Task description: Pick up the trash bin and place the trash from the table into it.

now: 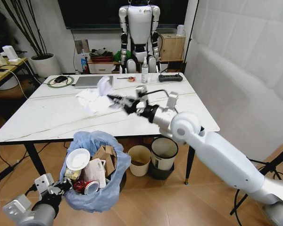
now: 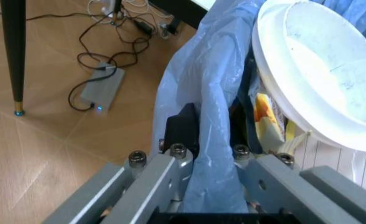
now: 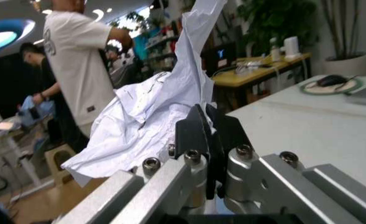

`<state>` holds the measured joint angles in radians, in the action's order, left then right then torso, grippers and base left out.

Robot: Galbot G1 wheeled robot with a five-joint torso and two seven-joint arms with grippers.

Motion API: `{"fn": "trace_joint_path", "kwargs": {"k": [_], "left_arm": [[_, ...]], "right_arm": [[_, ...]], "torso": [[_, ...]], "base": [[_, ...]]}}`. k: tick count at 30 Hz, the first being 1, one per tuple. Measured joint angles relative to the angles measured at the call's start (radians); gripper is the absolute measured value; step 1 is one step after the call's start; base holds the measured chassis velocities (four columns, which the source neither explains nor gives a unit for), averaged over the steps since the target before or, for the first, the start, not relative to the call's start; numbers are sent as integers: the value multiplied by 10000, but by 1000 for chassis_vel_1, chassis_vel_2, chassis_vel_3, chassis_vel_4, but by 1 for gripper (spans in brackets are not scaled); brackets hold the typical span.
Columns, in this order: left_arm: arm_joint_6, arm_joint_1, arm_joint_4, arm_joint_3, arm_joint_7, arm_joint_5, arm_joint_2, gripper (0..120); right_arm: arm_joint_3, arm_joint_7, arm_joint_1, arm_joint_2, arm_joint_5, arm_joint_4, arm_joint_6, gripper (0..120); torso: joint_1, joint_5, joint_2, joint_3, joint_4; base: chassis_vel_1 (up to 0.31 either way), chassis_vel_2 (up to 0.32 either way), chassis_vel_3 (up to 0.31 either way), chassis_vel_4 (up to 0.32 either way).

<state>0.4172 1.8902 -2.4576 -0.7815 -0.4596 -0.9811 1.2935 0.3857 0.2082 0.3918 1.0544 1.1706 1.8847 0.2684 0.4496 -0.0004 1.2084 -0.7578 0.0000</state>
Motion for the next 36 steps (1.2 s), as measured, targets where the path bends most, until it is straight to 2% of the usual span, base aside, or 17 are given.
{"fn": "trace_joint_path", "kwargs": {"k": [2,9,22,36], "left_arm": [[10,-8,0,16,-7,15,30,1],[37,49,-35,25,-12,132,138,1],[98,197,-78,32,-266,613,265,1],[98,148,-116,-81,-320,563,223,1]], "right_arm": [[593,-69,119,169,-448,66,-74,0],[1444,-114,251,739,-1311,-346,-245,0],[1641,-73,524,964,-1876,-659,-447,0],[1716,-71,1000,880,-2373,-785,-664,0]], "torso": [[0,0,0,0,-1],[0,0,0,0,2],[0,3,-2,-1,0],[0,5,-3,-1,0]], "base": [[0,0,0,0],[0,0,0,0],[0,0,0,0],[0,0,0,0]]}}
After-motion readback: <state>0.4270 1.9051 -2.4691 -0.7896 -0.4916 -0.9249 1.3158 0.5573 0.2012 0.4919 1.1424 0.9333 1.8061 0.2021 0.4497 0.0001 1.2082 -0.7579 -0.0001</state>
